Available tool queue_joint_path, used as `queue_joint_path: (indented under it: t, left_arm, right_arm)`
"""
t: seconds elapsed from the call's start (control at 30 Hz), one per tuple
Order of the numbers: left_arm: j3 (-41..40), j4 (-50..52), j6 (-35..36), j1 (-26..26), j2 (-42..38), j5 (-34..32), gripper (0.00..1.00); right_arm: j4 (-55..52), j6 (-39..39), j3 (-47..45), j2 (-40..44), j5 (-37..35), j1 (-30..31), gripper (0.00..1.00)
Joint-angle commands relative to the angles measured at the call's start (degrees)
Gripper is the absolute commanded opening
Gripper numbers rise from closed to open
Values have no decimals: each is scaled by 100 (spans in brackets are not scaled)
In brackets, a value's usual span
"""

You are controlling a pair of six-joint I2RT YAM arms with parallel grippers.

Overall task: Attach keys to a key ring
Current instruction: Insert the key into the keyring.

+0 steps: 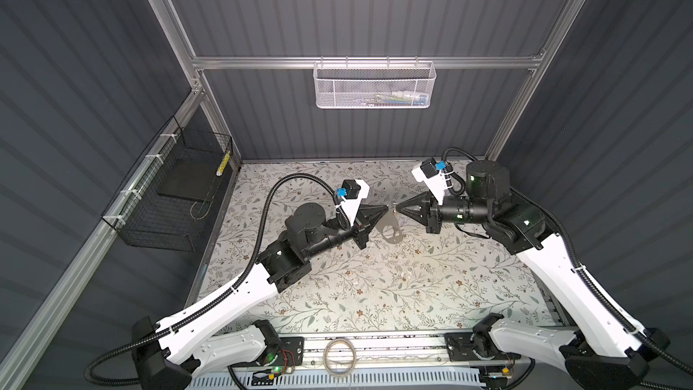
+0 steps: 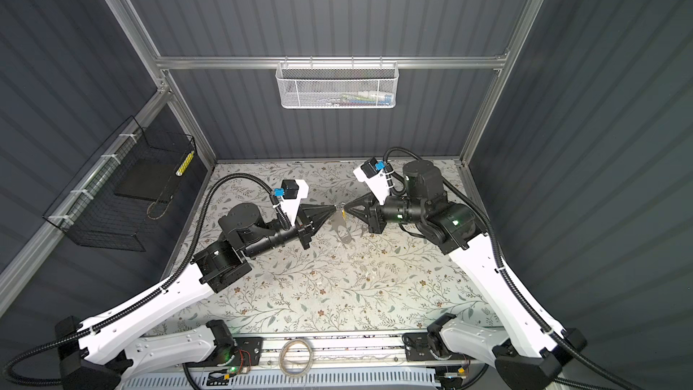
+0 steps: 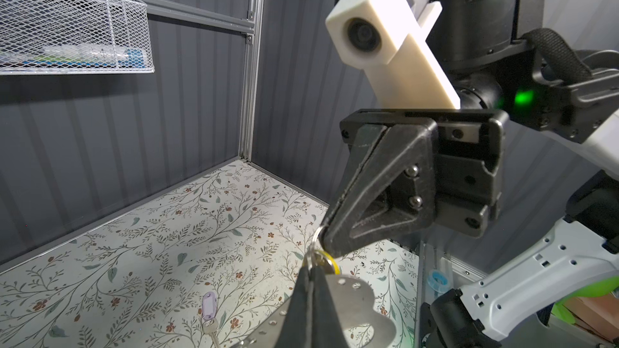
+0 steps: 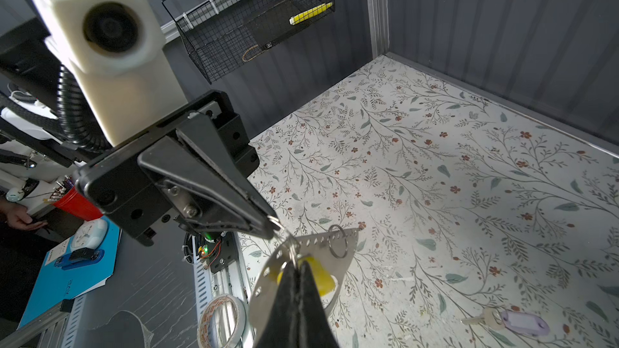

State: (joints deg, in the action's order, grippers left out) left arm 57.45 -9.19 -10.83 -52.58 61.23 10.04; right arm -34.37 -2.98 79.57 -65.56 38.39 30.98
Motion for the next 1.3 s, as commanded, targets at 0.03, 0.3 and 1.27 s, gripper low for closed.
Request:
queue_joint_path:
  t: [0.03,0.3,1.27]
  left_arm:
    - [5,-318,142,-71,-165,207,0]
    - [-48,-390,160,-91,-208,325,0]
    - [-281,-626,369,-205,-408,138,0]
  right_arm:
    - [-43,-78,76,-87,-85,19,0]
    - [65,-363,106,-169,-176,-2,0]
    - [288,-1501,453,-477,-78,-51,0]
